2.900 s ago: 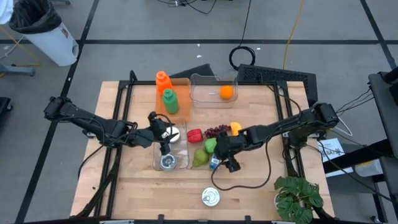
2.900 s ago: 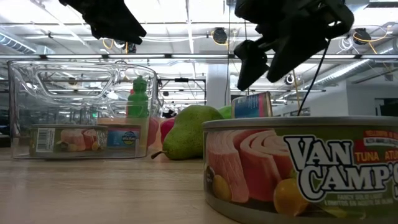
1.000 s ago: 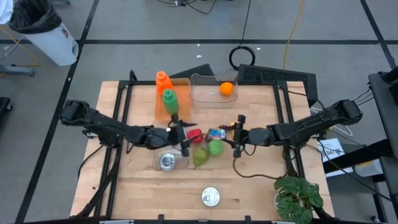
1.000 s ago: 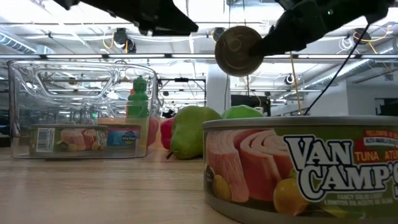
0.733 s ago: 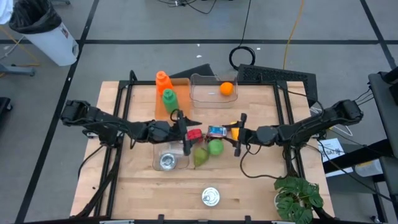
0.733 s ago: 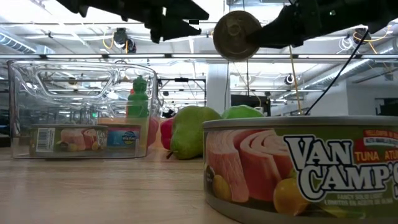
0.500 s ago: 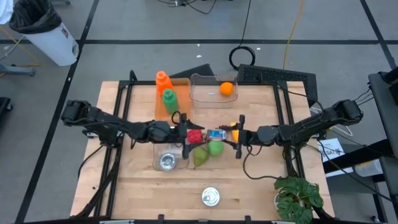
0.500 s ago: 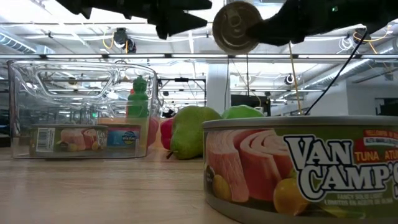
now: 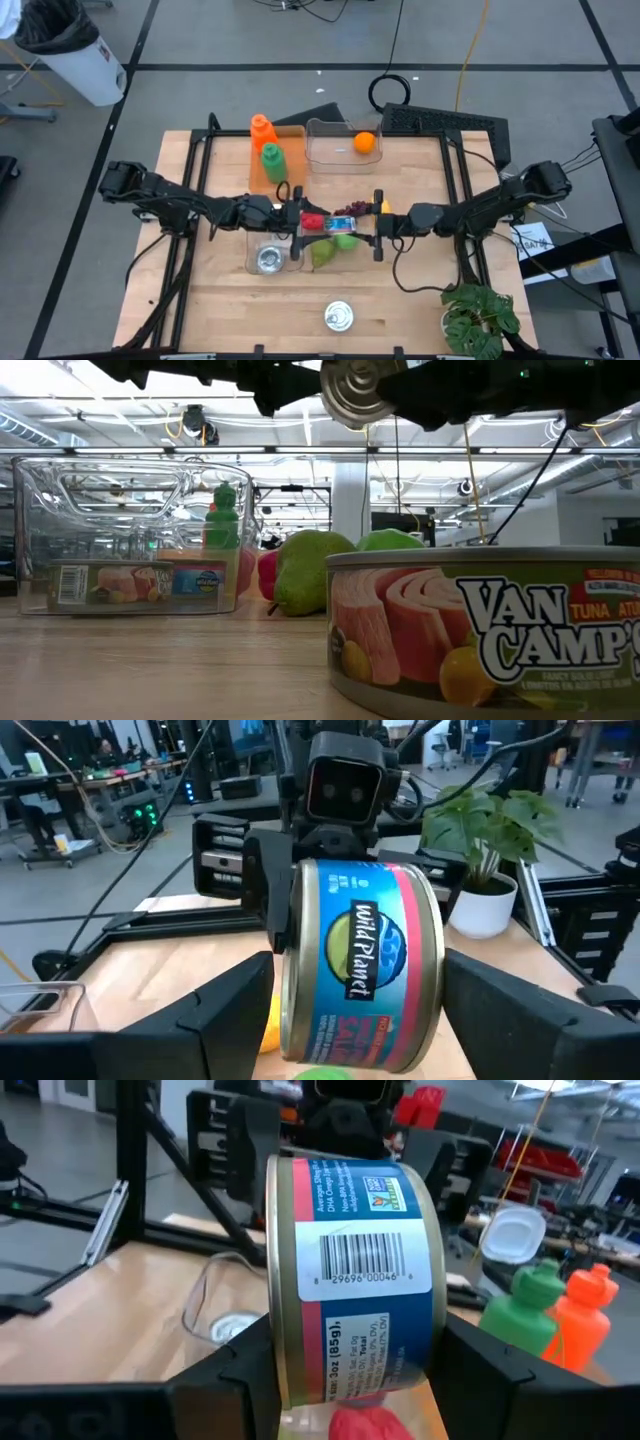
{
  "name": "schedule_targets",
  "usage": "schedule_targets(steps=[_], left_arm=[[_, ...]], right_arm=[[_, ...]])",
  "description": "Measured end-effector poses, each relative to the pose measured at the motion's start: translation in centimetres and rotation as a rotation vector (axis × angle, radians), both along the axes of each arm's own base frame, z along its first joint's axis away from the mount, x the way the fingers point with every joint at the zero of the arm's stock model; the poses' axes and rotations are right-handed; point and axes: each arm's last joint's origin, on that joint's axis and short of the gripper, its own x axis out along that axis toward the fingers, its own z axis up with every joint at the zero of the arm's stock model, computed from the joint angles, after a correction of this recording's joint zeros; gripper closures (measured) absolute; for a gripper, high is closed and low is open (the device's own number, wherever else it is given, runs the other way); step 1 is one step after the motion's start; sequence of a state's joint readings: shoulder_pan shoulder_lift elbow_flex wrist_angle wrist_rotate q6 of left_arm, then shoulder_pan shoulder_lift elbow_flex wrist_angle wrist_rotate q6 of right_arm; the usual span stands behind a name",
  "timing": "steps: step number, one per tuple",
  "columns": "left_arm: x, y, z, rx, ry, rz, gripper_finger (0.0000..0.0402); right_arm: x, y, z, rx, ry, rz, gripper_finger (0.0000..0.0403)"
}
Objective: Pick & Place Food Item
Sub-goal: Put the blue and pink tuna can into the bottom transparent bin
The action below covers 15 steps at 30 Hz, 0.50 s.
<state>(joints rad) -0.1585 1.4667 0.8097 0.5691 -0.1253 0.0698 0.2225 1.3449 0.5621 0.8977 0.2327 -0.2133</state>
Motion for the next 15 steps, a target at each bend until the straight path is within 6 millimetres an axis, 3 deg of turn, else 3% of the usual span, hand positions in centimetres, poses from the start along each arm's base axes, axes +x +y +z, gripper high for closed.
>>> schedule_targets(steps=[9,11,15], left_arm=[[-0.02,0.12,-0.26,-0.007,0.026,0.034,0.0156],[-0.02,0.15,-0.29,0.008,0.029,0.038,0.0185],[-0.02,0.20,-0.26,0.013,0.026,0.050,0.0190]], right_arm=[[0.43,-0.03,-0.25,-0.001,-0.035,-0.010,0.0217],[0.46,-0.14,-0.32,0.030,-0.027,-0.010,0.0217],[0.56,-0.59,-0.42,0.112,-0.019,-0.018,0.0217]])
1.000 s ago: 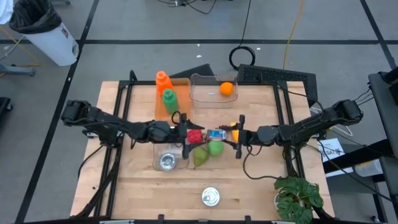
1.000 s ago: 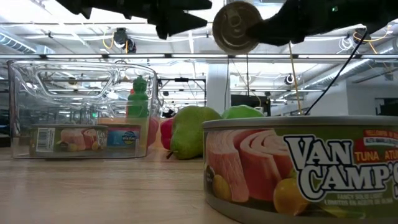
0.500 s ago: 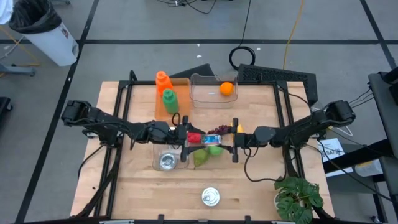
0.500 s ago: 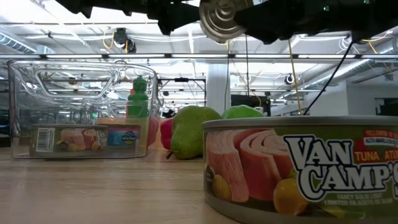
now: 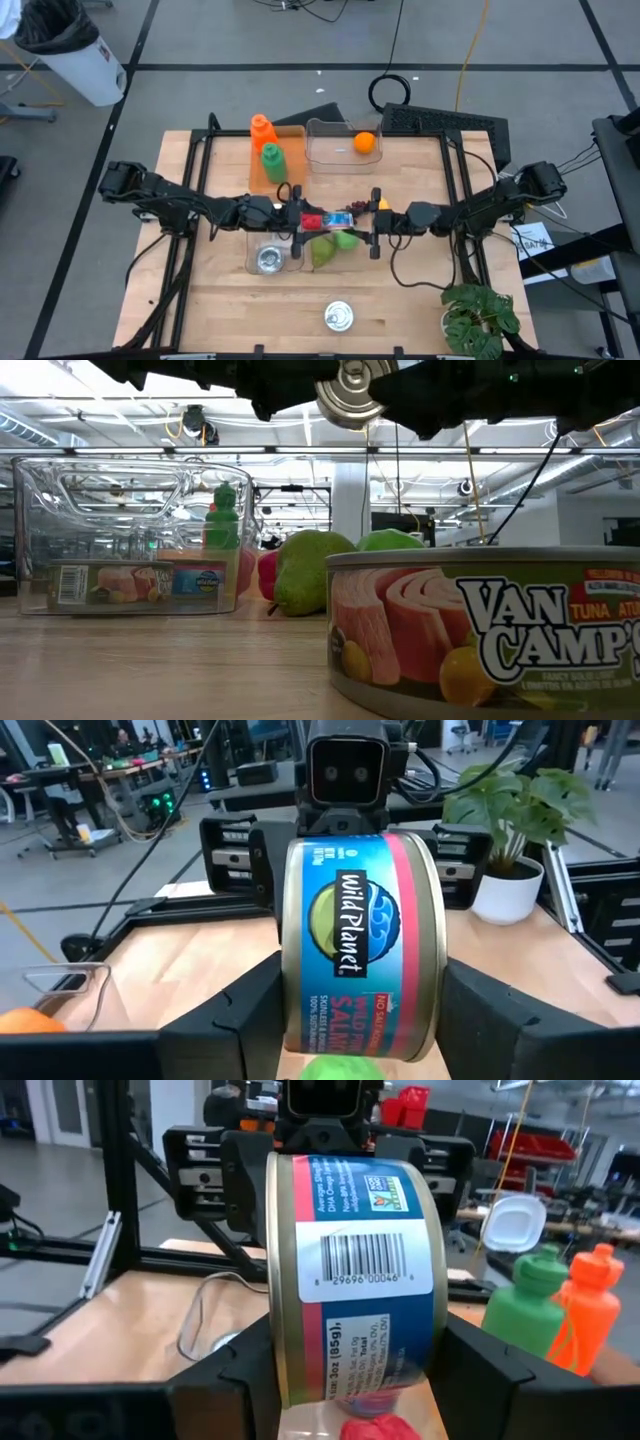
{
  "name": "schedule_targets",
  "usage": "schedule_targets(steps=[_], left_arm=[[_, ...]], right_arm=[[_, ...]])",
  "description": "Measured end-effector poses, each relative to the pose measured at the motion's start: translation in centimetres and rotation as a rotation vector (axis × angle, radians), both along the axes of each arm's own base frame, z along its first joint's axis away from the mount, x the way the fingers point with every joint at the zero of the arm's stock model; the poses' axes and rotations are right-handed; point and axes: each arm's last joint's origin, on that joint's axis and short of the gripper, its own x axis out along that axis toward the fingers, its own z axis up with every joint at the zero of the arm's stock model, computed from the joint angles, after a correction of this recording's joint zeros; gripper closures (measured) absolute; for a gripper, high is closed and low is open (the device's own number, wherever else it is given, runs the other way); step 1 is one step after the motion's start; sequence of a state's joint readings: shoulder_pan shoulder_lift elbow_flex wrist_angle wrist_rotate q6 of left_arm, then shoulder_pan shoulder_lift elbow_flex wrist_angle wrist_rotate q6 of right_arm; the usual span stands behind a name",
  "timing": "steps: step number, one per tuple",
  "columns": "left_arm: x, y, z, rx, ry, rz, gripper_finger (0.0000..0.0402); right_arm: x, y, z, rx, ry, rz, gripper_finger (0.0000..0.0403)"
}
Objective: Pick & Place Food Item
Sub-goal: Put the blue and pink tuna can into the bottom transparent bin
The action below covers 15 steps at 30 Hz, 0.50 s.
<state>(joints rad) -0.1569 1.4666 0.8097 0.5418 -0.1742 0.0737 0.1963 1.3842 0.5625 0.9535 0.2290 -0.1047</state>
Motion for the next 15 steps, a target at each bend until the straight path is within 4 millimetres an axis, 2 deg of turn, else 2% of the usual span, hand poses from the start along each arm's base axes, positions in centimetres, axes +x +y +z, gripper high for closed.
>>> schedule_targets(steps=[2,3,7,10,12,15], left_arm=[[-0.1,0.0,0.2,-0.008,-0.002,0.003,0.0190],[-0.3,0.1,0.4,-0.015,0.002,-0.004,0.0190],[-2.7,0.4,2.2,-0.074,0.059,-0.018,0.0190],[-5.2,0.8,3.6,-0.129,0.121,0.021,0.0190],[-6.9,1.2,3.8,-0.189,0.160,0.052,0.0190],[-9.1,1.5,3.2,-0.331,0.244,0.103,0.0190]], right_arm=[[0.0,-0.2,0.0,0.012,0.005,-0.003,0.0215],[0.1,-0.2,0.0,0.012,0.010,-0.003,0.0202],[-0.3,-0.2,0.1,0.003,0.033,-0.008,0.0098],[-0.8,-0.1,0.8,0.008,0.027,-0.006,0.0040],[-1.1,-0.2,1.0,0.021,0.038,-0.003,0.0018],[-1.4,-0.3,1.2,0.054,0.056,-0.009,0.0009]])
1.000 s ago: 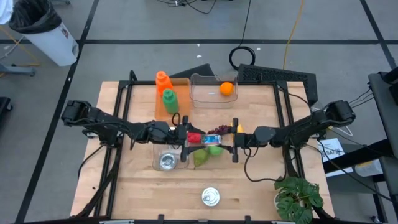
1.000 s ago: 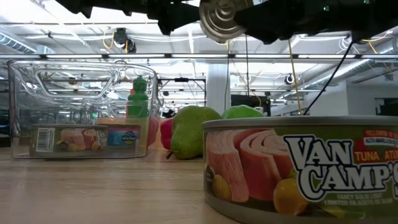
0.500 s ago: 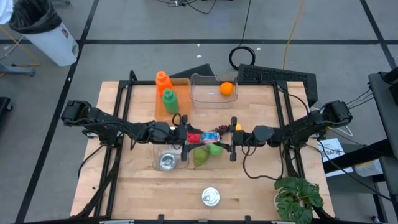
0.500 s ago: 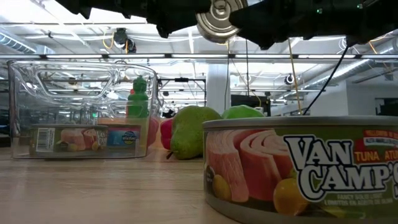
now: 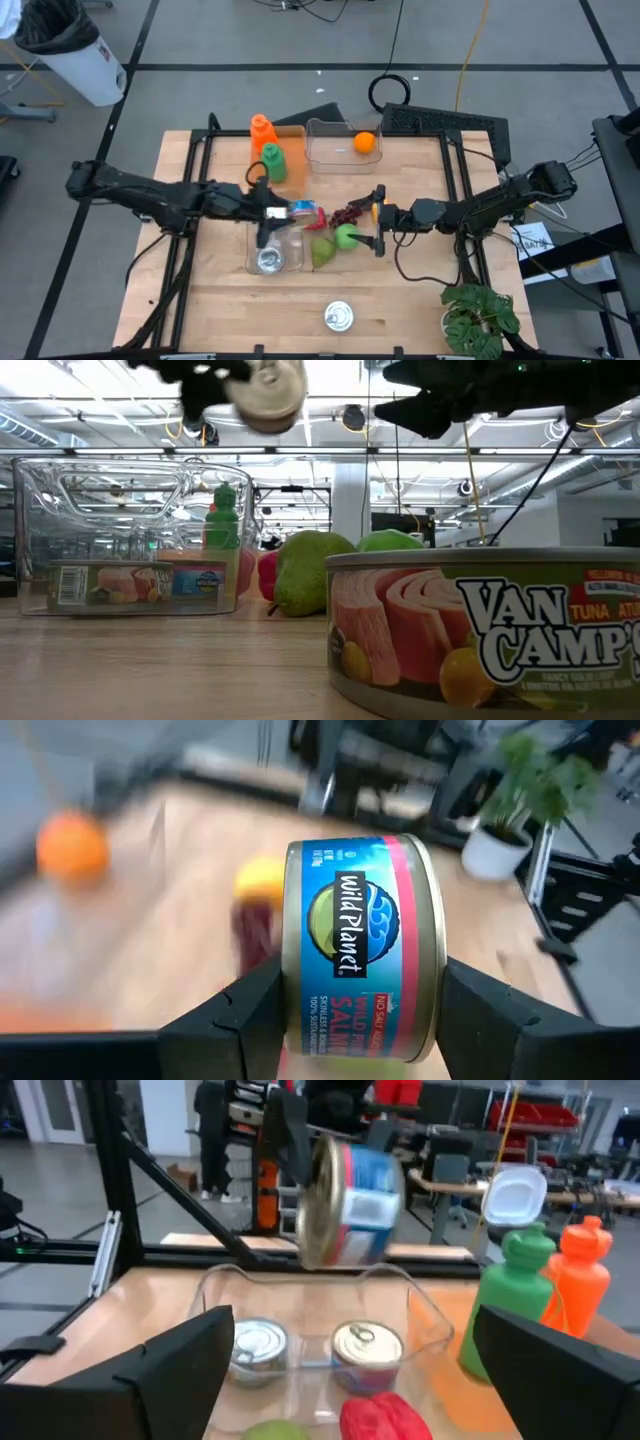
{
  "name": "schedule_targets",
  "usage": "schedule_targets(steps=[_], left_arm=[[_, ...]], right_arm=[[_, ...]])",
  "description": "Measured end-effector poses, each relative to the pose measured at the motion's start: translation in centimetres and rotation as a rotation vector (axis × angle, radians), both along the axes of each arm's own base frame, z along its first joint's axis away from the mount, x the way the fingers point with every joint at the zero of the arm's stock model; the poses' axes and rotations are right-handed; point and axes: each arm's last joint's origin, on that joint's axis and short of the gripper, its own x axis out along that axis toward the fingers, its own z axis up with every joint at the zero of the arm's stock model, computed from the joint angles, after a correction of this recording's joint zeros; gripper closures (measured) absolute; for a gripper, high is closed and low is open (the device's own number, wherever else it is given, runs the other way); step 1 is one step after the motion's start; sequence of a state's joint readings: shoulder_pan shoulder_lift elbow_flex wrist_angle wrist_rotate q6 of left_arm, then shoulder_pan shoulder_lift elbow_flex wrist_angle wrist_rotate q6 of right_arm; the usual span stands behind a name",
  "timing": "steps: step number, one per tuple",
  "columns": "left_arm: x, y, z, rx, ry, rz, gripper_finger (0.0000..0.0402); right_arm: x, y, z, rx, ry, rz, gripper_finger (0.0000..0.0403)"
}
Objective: Pick & Place Food Item
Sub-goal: Put the blue and pink tuna can into the bottom transparent bin
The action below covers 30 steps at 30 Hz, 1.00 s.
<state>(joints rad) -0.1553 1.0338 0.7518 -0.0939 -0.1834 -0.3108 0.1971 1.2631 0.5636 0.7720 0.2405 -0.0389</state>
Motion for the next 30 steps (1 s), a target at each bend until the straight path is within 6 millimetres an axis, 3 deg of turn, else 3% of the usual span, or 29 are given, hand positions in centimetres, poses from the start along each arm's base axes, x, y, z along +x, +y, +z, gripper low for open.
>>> schedule_targets(steps=[6,13,23,30], left_arm=[[-3.1,0.7,-4.2,-0.210,0.163,0.203,0.0190],[-4.3,2.1,-8.3,-0.352,0.177,0.411,0.0190],[-4.2,2.8,-10.6,-0.547,0.132,0.446,0.0190],[-3.7,2.7,-11.3,-0.566,0.153,0.456,0.0190]], right_arm=[[0.0,-0.2,-0.1,-0.002,0.013,-0.009,0.0012],[0.0,-0.3,-0.2,-0.010,0.024,-0.058,0.0012],[0.0,-0.3,-0.3,-0.013,0.030,-0.058,0.0012],[0.0,-0.3,-0.4,-0.014,0.034,-0.058,0.0012]])
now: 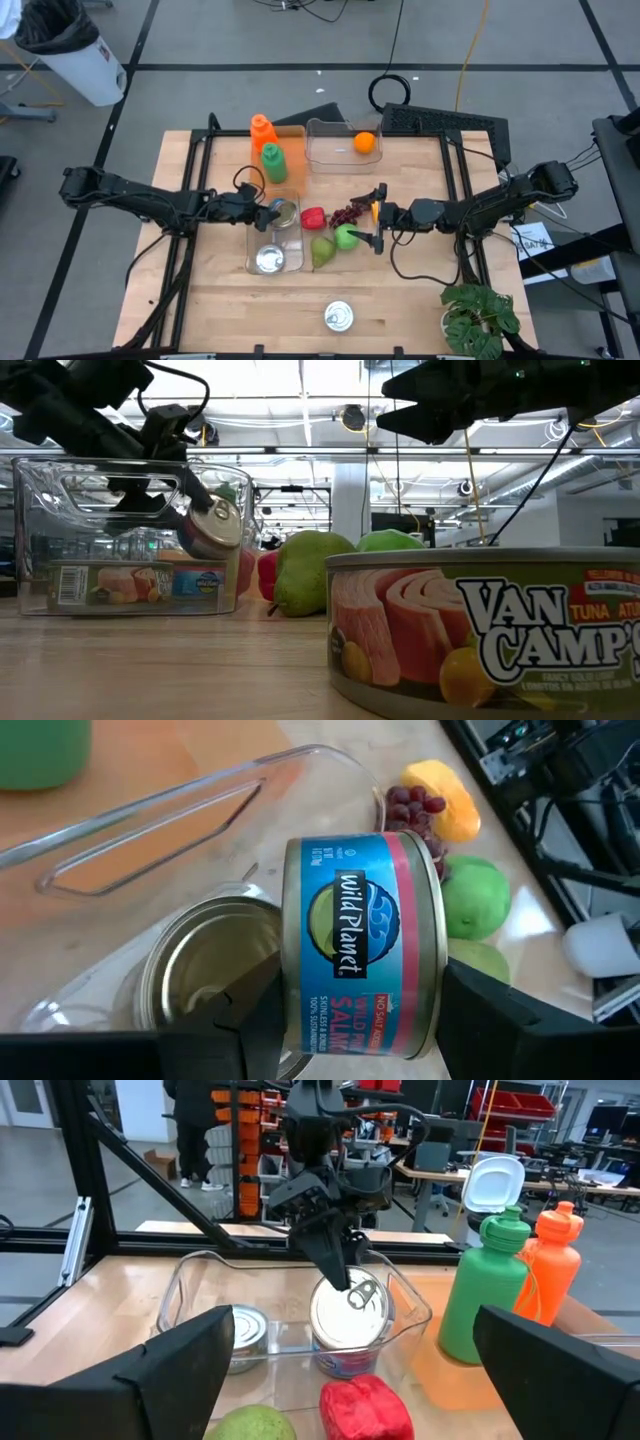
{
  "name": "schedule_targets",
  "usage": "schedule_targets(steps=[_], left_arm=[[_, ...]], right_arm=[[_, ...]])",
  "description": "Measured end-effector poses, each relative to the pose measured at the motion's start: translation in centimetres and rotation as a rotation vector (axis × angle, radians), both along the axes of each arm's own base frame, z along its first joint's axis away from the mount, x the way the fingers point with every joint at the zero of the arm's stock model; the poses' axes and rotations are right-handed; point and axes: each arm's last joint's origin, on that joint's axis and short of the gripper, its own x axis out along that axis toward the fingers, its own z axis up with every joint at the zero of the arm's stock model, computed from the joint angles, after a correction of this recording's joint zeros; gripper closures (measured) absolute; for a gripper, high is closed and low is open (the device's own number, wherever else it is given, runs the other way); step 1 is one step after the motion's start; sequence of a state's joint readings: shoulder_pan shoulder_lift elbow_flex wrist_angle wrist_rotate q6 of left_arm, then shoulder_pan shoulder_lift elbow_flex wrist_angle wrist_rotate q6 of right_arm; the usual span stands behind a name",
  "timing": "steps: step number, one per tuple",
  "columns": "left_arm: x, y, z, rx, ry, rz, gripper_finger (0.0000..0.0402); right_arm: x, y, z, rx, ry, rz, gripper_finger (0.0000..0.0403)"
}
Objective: Pick & Place Food Item
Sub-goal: Put the blue and pink tuna can into the bottom transparent bin
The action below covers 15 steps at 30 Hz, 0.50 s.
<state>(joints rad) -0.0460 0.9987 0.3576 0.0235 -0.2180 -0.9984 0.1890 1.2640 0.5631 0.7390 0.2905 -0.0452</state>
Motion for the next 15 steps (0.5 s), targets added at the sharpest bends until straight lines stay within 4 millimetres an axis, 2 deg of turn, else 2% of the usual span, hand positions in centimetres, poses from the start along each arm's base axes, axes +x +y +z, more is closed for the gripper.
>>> schedule_targets(steps=[3,7,9,11,15], left_arm=[[0.03,0.00,-0.20,-0.007,0.013,0.005,0.0182],[-0.05,-0.05,-0.33,-0.023,0.028,-0.006,0.0064],[-0.04,-0.05,-0.31,-0.033,0.026,-0.002,0.0024],[-0.10,-0.07,-0.22,-0.032,0.023,-0.016,0.0024],[-0.22,-0.10,-0.07,-0.021,0.020,-0.048,0.0069]], right_arm=[[-0.01,0.00,-0.10,-0.002,0.010,0.000,0.0012],[-0.01,-0.01,-0.11,-0.002,0.011,-0.001,0.0012],[-0.01,-0.01,-0.11,-0.002,0.011,-0.001,0.0012],[-0.01,-0.01,-0.13,-0.002,0.011,-0.001,0.0012],[-0.01,-0.01,-0.13,-0.002,0.012,-0.001,0.0012]])
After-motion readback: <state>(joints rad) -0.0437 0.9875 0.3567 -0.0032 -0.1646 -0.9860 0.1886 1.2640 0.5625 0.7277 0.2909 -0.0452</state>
